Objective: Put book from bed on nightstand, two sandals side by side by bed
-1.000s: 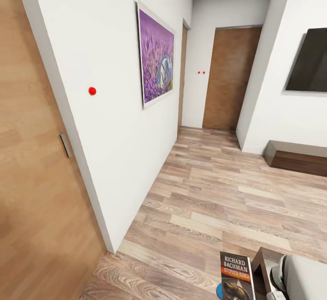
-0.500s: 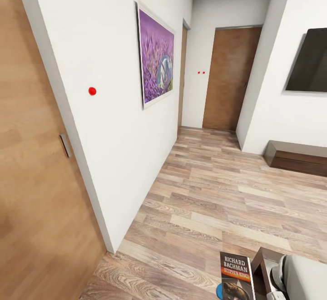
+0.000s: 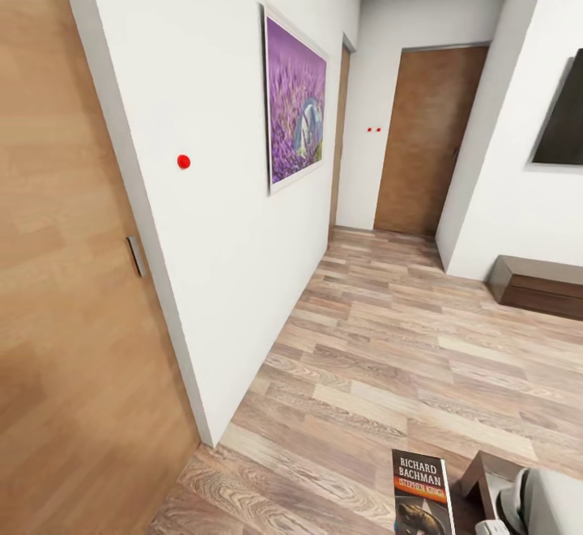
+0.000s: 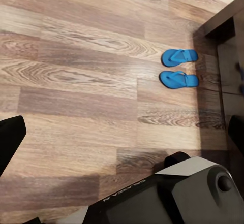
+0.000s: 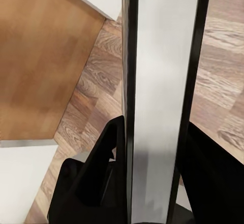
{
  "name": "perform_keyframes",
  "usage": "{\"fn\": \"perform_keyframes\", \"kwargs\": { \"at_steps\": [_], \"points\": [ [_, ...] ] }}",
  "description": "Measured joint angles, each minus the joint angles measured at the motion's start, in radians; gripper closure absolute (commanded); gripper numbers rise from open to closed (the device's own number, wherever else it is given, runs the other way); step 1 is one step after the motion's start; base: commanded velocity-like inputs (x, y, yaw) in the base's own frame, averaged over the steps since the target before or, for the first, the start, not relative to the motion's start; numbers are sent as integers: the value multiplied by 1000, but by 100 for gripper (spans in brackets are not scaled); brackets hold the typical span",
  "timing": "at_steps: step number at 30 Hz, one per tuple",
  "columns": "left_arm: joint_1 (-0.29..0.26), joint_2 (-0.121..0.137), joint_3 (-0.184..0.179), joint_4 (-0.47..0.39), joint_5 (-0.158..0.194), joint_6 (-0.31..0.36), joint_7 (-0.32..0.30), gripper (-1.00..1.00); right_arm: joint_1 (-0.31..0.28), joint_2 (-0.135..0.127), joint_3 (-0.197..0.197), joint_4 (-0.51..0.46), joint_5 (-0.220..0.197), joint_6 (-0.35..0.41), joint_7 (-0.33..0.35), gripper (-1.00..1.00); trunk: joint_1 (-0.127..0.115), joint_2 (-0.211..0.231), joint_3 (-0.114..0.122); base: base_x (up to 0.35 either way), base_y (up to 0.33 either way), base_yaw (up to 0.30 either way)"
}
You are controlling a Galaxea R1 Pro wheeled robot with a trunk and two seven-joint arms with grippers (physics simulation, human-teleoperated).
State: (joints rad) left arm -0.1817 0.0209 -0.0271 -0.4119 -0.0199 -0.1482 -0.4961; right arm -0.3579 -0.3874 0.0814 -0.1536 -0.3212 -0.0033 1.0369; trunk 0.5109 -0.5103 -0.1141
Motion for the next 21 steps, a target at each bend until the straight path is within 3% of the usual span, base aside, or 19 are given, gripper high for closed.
{"fn": "perform_keyframes", "kwargs": {
  "at_steps": [7,21],
  "points": [
    [0,0,1,0,0,0,0,-100,0,0,-1,0,0,0,0,100,0,0,0,4,0,14],
    [0,0,1,0,1,0,1,-100,0,0,-1,0,-1,0,-1,100,0,0,0,120,5,1]
  ]
}}
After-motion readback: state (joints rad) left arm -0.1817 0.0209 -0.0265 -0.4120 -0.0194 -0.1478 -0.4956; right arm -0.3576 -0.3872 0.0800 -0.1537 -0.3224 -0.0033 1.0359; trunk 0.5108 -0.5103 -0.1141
